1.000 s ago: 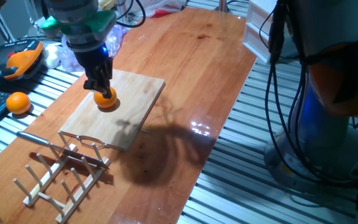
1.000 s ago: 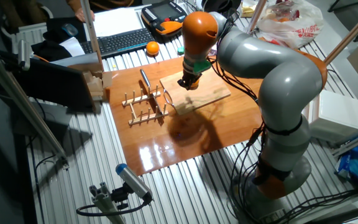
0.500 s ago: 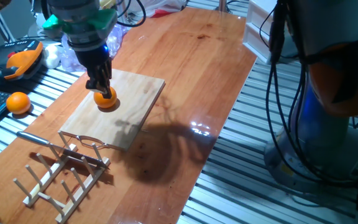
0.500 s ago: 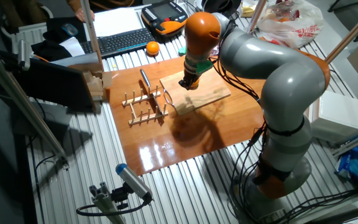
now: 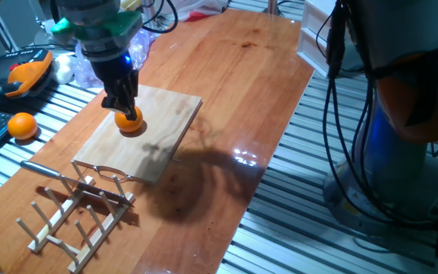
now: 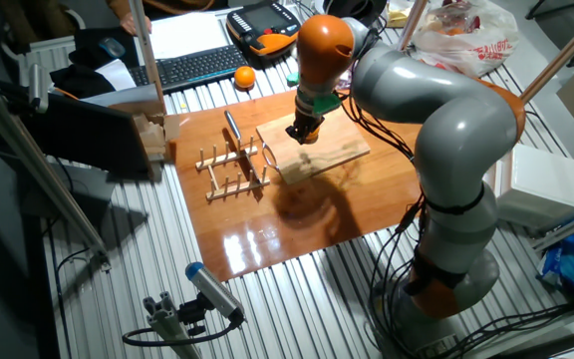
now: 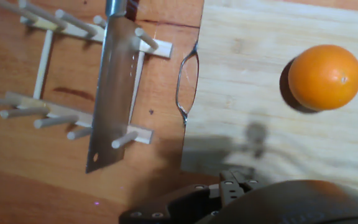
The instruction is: Chop the orange
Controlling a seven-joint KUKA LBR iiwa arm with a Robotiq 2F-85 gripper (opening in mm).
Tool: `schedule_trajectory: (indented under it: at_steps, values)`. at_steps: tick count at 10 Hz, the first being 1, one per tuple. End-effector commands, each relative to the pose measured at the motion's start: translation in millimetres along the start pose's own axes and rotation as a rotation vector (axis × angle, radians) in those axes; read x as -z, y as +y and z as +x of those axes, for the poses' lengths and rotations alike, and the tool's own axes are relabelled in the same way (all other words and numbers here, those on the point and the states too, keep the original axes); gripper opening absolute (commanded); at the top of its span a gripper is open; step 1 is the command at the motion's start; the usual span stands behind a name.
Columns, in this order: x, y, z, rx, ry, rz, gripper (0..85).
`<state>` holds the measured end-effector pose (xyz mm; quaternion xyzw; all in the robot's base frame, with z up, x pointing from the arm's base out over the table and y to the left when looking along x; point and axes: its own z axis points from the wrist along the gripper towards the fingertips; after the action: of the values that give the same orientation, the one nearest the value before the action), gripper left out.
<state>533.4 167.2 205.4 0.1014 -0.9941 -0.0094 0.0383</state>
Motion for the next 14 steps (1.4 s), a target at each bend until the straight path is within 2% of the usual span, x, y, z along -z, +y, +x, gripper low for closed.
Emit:
schedule_trajectory:
  at_steps: [1, 2, 3, 4, 6, 7, 9, 10, 11, 12, 13, 14]
  values:
    - [-7.9, 11.9, -9.5, 0.001, -0.01, -0.004, 0.0]
    - [-18.0, 17.7, -18.0, -0.005, -0.013, -0.025, 0.0]
    - [-24.3, 22.9, -25.3, -0.016, -0.014, -0.045, 17.0]
    - [-29.9, 27.2, -29.5, -0.024, -0.02, -0.046, 17.0]
    - [-32.5, 29.4, -29.4, -0.025, -0.022, -0.048, 17.0]
    - [-31.3, 27.5, -28.2, -0.003, -0.019, -0.054, 0.0]
    - [-31.3, 27.5, -28.2, 0.086, -0.039, -0.037, 0.0]
    - [-31.3, 27.5, -28.2, 0.11, -0.032, -0.055, 0.0]
    - [-31.3, 27.5, -28.2, 0.134, -0.042, -0.065, 0.0]
    - [-31.3, 27.5, -28.2, 0.174, -0.163, -0.043, 0.0]
    - [-31.3, 27.5, -28.2, 0.185, -0.145, -0.094, 0.0]
    - [-31.3, 27.5, -28.2, 0.175, -0.147, -0.136, 0.0]
